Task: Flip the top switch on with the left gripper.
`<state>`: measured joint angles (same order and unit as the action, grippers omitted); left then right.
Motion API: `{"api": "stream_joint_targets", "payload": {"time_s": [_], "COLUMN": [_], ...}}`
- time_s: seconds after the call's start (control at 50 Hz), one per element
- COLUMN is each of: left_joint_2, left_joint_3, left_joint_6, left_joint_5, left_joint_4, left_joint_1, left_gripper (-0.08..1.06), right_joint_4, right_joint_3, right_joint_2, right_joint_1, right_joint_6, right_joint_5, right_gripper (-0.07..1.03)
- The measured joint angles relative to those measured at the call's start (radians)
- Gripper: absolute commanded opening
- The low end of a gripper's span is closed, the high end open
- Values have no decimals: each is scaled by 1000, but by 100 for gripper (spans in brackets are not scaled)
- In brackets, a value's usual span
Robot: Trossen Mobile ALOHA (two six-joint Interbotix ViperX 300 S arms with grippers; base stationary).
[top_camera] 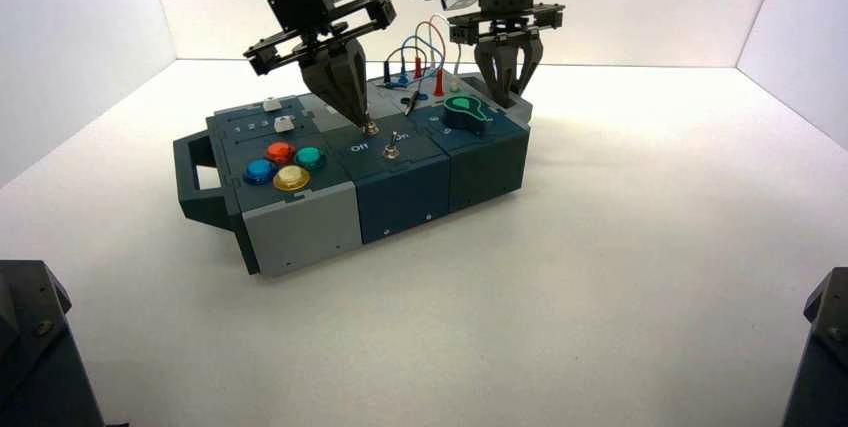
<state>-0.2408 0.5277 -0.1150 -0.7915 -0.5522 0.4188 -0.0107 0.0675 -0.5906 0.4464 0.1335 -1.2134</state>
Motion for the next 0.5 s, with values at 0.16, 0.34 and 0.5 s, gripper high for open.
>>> {"api": "stream_joint_targets", "payload": {"time_s": [0.16, 0.34, 0.5], "left_joint_2": [0, 2, 0], "left_joint_3": [-2, -25, -55], "left_joint_6": [3, 17, 21], "left_joint_5": [0, 9, 0], "left_joint_4": [0, -11, -31], "left_joint_1": [0, 12, 92], "left_gripper": [-3, -3, -3], "right_joint_4": [0, 2, 2], "right_joint_3": [0, 0, 0], "right_joint_2": [0, 0, 0], "right_joint_1": [-2, -2, 0], "right_joint_6": [0, 2, 3], "right_joint_5": [-2, -2, -2], "right_gripper": [-2, -2, -2]}}
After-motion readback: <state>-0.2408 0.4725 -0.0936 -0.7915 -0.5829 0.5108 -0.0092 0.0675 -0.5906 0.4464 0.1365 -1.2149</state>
